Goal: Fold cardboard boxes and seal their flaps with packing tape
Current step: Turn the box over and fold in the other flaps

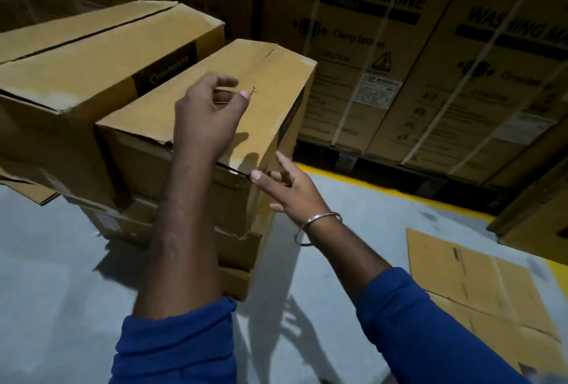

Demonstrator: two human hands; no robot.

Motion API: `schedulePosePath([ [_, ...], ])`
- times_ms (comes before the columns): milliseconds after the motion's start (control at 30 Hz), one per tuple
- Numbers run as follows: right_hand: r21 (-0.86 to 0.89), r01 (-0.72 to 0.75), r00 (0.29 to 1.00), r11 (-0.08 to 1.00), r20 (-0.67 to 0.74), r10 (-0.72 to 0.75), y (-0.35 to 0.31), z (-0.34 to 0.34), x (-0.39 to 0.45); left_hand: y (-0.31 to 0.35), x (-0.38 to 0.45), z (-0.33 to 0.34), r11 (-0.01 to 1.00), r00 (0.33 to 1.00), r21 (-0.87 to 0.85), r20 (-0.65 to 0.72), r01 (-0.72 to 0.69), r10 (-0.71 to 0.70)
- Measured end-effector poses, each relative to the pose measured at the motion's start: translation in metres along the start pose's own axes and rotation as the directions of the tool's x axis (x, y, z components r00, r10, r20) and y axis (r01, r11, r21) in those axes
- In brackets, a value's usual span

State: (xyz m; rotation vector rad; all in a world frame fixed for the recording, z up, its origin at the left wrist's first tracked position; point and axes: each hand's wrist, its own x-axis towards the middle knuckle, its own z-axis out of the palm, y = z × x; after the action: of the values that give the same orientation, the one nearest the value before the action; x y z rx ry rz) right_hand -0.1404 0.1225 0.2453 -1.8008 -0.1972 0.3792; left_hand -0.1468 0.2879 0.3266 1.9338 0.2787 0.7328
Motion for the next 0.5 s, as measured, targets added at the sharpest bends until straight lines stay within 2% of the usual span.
schedulePosePath([
  [133,-0.281,0.051,0.99,0.958,0.138,-0.013,0.03,-0.076,-0.018,0.021,-0.011,0.034,0.992,0.974,-0.004,0.189,-0.124,0.123],
  [267,-0.61,0.004,0.951,0.792,0.246,0.185,0.056,-0.182,-0.056,0.042,-0.03,0.091,0.968,0.869,0.032,0.45,-0.247,0.207],
  [367,-0.711,-0.11,0.932,0.694,0.168,0.32,0.077,-0.267,-0.094,0.054,-0.058,0.148,0.948,0.747,0.025,0.622,-0.317,0.233],
  [433,-0.705,-0.216,0.946,0.675,0.021,0.324,0.103,-0.32,-0.119,0.056,-0.086,0.192,0.947,0.65,-0.02,0.723,-0.321,0.235],
  [500,-0.646,-0.337,0.939,0.685,-0.183,0.29,0.148,-0.368,-0.148,0.05,-0.121,0.236,0.958,0.561,-0.047,0.802,-0.282,0.204],
])
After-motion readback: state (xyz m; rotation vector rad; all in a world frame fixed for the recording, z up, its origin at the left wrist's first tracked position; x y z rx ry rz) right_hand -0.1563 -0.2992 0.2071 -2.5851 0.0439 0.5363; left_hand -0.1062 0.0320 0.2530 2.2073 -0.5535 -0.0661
